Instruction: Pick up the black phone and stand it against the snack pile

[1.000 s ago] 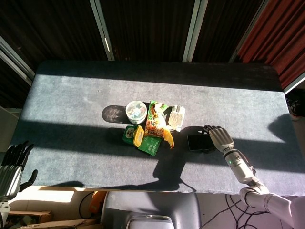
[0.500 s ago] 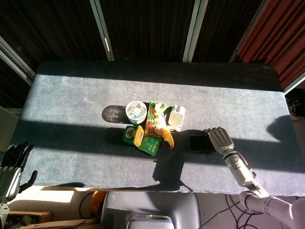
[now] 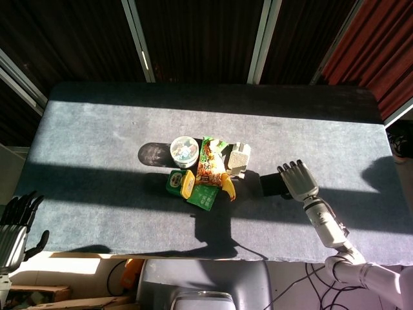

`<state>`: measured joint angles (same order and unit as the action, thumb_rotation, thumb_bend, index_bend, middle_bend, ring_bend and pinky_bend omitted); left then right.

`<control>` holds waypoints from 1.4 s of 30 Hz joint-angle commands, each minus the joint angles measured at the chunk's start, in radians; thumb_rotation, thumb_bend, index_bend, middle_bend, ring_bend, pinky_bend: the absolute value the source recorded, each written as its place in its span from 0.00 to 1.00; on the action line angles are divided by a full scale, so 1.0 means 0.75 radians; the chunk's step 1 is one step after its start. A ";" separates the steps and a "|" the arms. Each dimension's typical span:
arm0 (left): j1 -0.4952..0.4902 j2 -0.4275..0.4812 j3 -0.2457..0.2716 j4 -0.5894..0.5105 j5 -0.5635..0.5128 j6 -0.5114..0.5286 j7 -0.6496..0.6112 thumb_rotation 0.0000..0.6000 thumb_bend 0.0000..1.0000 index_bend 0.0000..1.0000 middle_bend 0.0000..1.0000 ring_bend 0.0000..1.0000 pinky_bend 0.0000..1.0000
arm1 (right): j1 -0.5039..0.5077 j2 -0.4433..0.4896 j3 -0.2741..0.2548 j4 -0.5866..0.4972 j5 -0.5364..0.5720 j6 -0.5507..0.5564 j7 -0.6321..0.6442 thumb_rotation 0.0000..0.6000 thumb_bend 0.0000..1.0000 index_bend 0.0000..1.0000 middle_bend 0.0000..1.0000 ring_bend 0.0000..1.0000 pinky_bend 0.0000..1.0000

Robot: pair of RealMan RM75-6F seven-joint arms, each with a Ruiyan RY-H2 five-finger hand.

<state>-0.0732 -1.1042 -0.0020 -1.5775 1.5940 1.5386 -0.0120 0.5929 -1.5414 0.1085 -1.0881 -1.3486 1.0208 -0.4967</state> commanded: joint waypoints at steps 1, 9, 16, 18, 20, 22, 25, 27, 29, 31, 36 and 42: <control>-0.003 -0.002 0.000 -0.001 -0.001 -0.005 0.004 1.00 0.40 0.00 0.00 0.00 0.00 | 0.061 0.073 0.041 -0.101 -0.053 0.119 -0.351 1.00 0.32 0.90 0.61 0.48 0.59; -0.011 -0.005 -0.002 -0.004 -0.007 -0.022 0.015 1.00 0.40 0.00 0.00 0.00 0.00 | 0.219 0.090 0.086 -0.160 -0.135 0.099 -0.747 1.00 0.32 0.89 0.61 0.49 0.60; -0.018 -0.004 -0.009 0.001 -0.026 -0.039 0.005 1.00 0.40 0.00 0.00 0.00 0.00 | 0.381 0.059 0.063 -0.069 -0.266 -0.003 -0.839 1.00 0.32 0.89 0.61 0.50 0.60; -0.023 -0.005 -0.010 0.002 -0.029 -0.048 0.007 1.00 0.40 0.00 0.00 0.00 0.00 | 0.433 0.075 0.037 -0.038 -0.324 -0.054 -0.853 1.00 0.32 0.89 0.61 0.50 0.60; -0.028 -0.007 -0.008 0.001 -0.024 -0.054 0.011 1.00 0.40 0.00 0.00 0.00 0.00 | 0.474 0.090 0.022 -0.022 -0.371 -0.079 -0.845 1.00 0.32 0.89 0.61 0.51 0.60; -0.031 -0.008 -0.006 0.001 -0.021 -0.058 0.017 1.00 0.40 0.00 0.00 0.00 0.00 | 0.498 0.101 0.012 -0.015 -0.399 -0.094 -0.827 1.00 0.32 0.88 0.61 0.51 0.60; -0.033 -0.010 -0.008 -0.002 -0.029 -0.066 0.025 1.00 0.40 0.00 0.00 0.00 0.00 | 0.522 0.119 -0.012 -0.003 -0.438 -0.116 -0.816 1.00 0.32 0.88 0.61 0.51 0.60; -0.033 -0.010 -0.009 -0.004 -0.032 -0.066 0.027 1.00 0.40 0.00 0.00 0.00 0.00 | 0.530 0.125 -0.035 0.009 -0.456 -0.137 -0.810 1.00 0.32 0.88 0.61 0.51 0.60; -0.034 -0.009 -0.007 -0.005 -0.031 -0.067 0.030 1.00 0.40 0.00 0.00 0.00 0.00 | 0.529 0.119 -0.059 0.031 -0.468 -0.155 -0.800 1.00 0.32 0.88 0.61 0.51 0.60; -0.033 -0.009 -0.006 -0.006 -0.028 -0.066 0.031 1.00 0.39 0.00 0.00 0.00 0.00 | 0.526 0.104 -0.077 0.059 -0.475 -0.166 -0.788 1.00 0.31 0.88 0.61 0.51 0.60; -0.033 -0.010 -0.006 -0.006 -0.031 -0.065 0.033 1.00 0.40 0.00 0.00 0.00 0.00 | 0.520 0.036 -0.105 0.156 -0.491 -0.163 -0.730 1.00 0.31 0.88 0.61 0.52 0.60; -0.045 -0.019 -0.006 -0.007 -0.038 -0.090 0.054 1.00 0.40 0.00 0.00 0.00 0.00 | 0.547 -0.014 -0.129 0.222 -0.521 -0.184 -0.677 1.00 0.31 0.88 0.61 0.52 0.60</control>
<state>-0.1058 -1.1171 -0.0074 -1.5823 1.5655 1.4731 0.0267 0.9979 -1.5450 0.0174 -0.9283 -1.7337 0.8874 -1.0111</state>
